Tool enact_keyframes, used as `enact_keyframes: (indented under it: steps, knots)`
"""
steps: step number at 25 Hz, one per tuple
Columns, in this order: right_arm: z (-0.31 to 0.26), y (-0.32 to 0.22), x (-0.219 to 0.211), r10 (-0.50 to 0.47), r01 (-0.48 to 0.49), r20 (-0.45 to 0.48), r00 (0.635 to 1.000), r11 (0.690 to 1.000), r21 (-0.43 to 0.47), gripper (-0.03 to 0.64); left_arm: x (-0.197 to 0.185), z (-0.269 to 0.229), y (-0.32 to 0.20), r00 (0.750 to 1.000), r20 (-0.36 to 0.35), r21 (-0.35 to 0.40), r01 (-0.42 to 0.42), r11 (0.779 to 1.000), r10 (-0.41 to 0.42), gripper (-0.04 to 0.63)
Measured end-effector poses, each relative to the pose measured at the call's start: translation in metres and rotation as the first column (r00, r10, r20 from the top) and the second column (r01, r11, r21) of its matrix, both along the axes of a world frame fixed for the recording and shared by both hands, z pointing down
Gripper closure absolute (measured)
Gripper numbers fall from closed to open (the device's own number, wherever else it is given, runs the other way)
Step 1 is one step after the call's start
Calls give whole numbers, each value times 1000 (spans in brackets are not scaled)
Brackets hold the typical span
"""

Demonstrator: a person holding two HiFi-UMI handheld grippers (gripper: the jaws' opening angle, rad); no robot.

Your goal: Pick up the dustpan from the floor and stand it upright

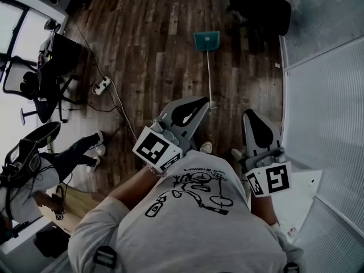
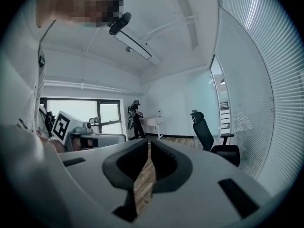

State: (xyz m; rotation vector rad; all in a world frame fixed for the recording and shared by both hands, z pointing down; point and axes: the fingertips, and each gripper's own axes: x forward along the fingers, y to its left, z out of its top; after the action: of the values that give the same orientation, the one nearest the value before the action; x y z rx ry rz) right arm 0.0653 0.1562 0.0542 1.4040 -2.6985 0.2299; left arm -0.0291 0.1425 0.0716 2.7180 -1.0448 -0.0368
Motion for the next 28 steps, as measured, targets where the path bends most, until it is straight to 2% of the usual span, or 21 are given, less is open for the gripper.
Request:
enact_keyframes:
  steps: [10,17,28]
  knots:
    - [-15,-88,-64,-16,16,-16,1000,1000,16,600,-66,-10,-83,1000,-8,7,15,1000,-15,591]
    - [-12,-123,-96,0,1,-19,1000,1000,9,600,-101,-6,-117,1000,-14,1,10,1000,-10,591]
    - [-5,-145,-104,-5,5,-12,1000,1000,-2,600,-104,-1,-138,1000,-11,-2,1,1000,-1,591]
